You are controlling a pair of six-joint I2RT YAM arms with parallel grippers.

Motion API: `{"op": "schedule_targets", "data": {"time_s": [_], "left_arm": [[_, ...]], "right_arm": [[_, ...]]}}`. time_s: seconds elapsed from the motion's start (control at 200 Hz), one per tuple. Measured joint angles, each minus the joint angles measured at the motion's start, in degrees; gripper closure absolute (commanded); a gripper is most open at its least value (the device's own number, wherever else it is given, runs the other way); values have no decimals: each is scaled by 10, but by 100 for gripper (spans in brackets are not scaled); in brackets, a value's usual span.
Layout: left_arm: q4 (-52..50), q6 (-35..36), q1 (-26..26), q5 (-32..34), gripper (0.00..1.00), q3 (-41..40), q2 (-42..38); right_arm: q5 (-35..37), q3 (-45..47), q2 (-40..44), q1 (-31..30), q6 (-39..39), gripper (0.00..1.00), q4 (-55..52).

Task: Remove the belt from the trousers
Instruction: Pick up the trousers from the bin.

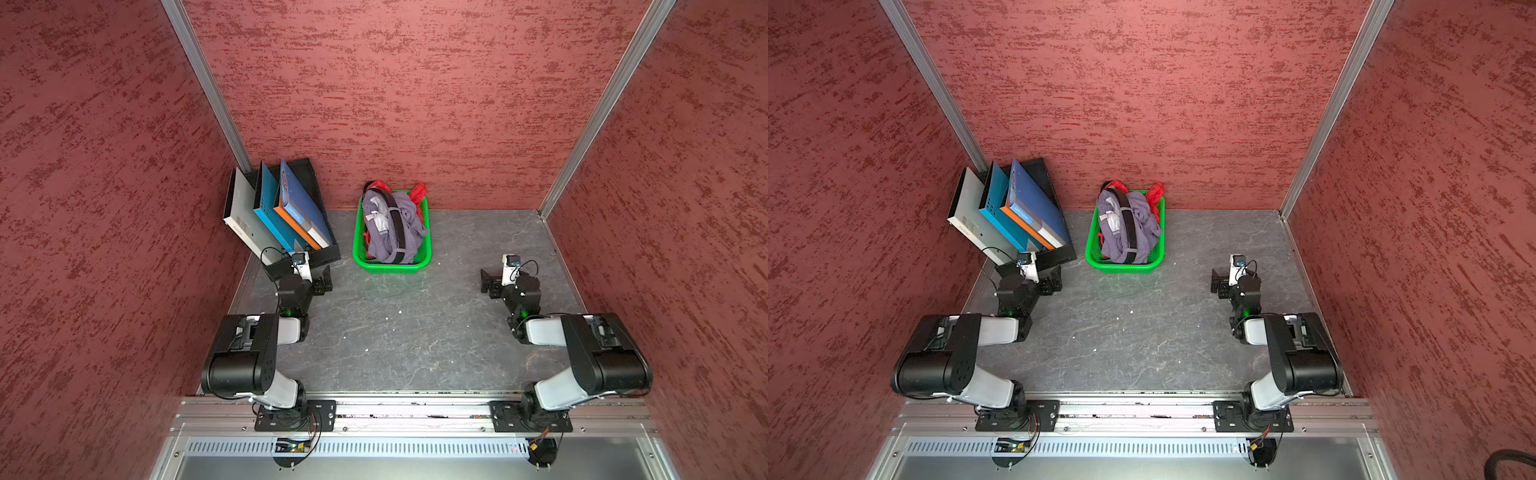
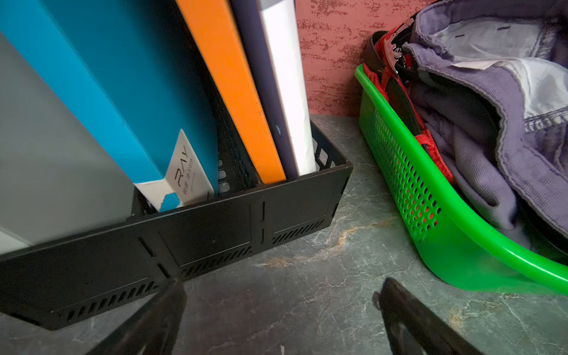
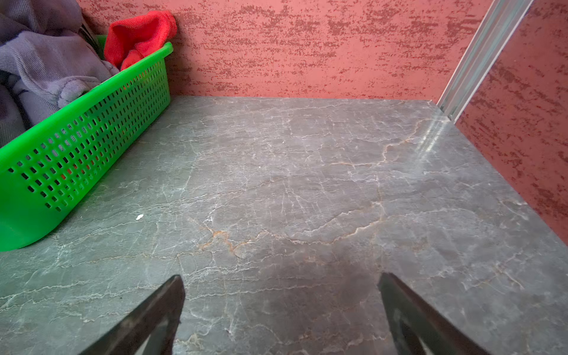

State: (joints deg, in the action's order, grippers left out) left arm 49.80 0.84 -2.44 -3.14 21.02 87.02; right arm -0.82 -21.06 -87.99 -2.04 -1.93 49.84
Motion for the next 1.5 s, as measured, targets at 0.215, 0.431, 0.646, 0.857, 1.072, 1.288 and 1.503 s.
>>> {"op": "schedule_targets", "data": {"time_s": [0.215, 0.431, 0.646, 0.857, 1.072, 1.288, 1.503], "left_arm": [[0, 0, 0, 0, 0, 0, 0], [0, -1, -1, -5, 0, 0, 0], [0, -2, -1, -12, 0, 0, 0], [0, -2, -1, -13, 0, 0, 0], [-53, 0, 37, 50, 0, -7, -69], [-350, -129, 117, 158, 0, 172, -245], [-562, -220, 275, 238, 0, 441, -115]], "right_arm": [[0, 0, 0, 0, 0, 1, 0], [0, 0, 0, 0, 0, 1, 0], [0, 0, 0, 0, 0, 1, 0], [0, 0, 0, 0, 0, 1, 0], [23, 0, 49, -9, -1, 1, -46], [59, -168, 244, -57, 71, 1, -311], [88, -423, 176, -176, 118, 1, -545]]}}
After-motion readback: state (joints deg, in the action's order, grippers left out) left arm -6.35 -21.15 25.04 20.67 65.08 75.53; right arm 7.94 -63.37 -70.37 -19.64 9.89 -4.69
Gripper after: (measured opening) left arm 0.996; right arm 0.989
